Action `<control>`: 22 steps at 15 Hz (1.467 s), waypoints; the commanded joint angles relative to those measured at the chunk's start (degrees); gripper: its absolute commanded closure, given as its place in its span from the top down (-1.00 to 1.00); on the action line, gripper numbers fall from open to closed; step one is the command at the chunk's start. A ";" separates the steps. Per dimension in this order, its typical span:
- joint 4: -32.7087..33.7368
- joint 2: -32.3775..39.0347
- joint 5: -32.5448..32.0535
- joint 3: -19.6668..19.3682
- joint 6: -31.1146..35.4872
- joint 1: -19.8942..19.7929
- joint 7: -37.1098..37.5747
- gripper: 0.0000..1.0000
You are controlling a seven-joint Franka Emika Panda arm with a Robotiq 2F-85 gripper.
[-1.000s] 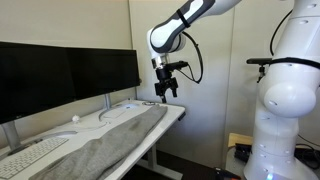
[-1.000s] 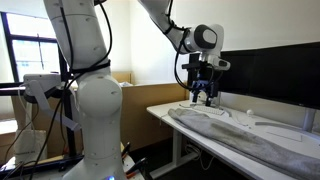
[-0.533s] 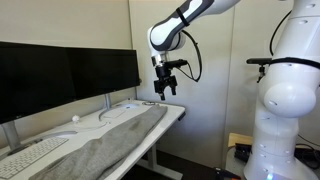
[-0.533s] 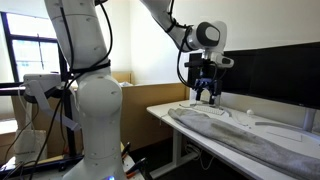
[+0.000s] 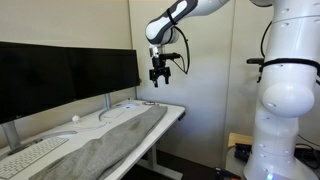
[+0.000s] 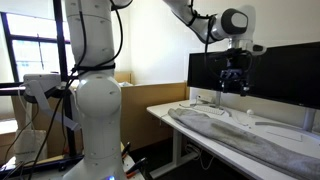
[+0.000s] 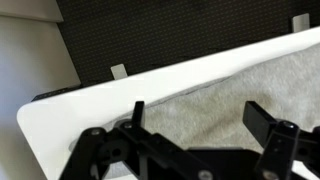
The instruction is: Fold the towel on the table
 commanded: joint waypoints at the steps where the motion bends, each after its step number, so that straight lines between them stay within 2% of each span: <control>1: 11.56 8.68 1.22 -1.60 -2.77 -1.93 -4.79 1.00; 7: 31.00 21.12 4.63 -3.04 -6.83 -6.33 -8.28 1.00; 9: 38.13 25.33 6.52 -3.44 -9.33 -8.25 -6.02 1.00; 10: 41.55 27.57 7.59 -3.63 -11.01 -9.49 -5.43 1.00; 11: 41.59 26.70 8.15 -4.61 -12.92 -12.04 -7.34 1.00; 13: 46.08 27.53 9.17 -4.71 -19.82 -14.12 -7.32 1.00; 14: 41.43 26.52 6.79 -4.75 -14.26 -11.79 -5.83 1.00; 16: 42.58 26.76 6.98 -4.88 -15.20 -13.19 -6.00 1.00; 19: 42.47 27.12 6.35 -4.84 -15.16 -12.00 -6.22 1.00; 22: 40.41 27.96 7.16 -5.27 -13.51 -12.59 -5.52 1.00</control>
